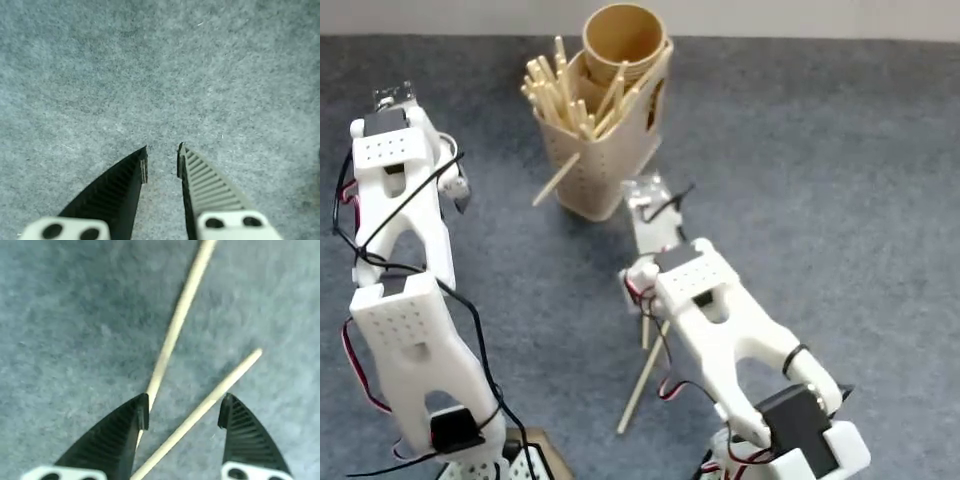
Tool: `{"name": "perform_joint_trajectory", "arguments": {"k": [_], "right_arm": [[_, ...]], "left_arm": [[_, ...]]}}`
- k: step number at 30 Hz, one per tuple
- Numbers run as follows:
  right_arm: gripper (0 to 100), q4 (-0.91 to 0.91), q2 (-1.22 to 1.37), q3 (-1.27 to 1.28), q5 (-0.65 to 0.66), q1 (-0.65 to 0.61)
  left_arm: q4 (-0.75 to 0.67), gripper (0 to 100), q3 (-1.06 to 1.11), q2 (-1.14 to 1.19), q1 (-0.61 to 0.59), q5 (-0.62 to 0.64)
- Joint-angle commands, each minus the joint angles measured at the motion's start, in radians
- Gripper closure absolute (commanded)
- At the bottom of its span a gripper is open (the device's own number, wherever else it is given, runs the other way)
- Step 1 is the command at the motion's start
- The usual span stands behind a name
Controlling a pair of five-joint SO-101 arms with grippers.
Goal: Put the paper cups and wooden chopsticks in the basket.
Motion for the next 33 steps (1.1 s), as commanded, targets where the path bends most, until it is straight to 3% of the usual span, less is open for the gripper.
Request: {"name": "perform_joint_trajectory", "arguments": {"k": [1, 14, 16, 19, 22, 25, 29, 33], "right_arm": [[77.4, -0.053, -0.013, 0.05, -0.081, -0.038], [77.6, -0.122, -0.004, 0.11, -0.133, -0.084], [82.9, -0.122, -0.004, 0.122, -0.132, -0.084], [99.8, -0.122, -0.004, 0.125, -0.132, -0.082], [97.8, -0.122, -0.004, 0.125, -0.132, -0.068], [99.5, -0.113, -0.005, 0.125, -0.123, -0.045], [99.4, -0.028, -0.021, 0.096, -0.017, 0.024], [99.4, 0.064, -0.091, -0.082, 0.029, 0.119]], "left_arm": [[-0.012, 88, -0.008, -0.015, 0.01, 0.003], [-0.009, 88, -0.008, -0.015, 0.01, 0.003], [-0.008, 88, -0.007, -0.015, 0.01, 0.003], [-0.006, 88, -0.005, -0.015, 0.01, 0.003], [-0.006, 88, -0.005, -0.015, 0.008, 0.003], [-0.006, 88, -0.005, -0.015, 0.007, 0.003], [-0.006, 88, -0.005, -0.015, 0.007, 0.003], [-0.009, 88, -0.005, -0.015, 0.008, 0.003]]}}
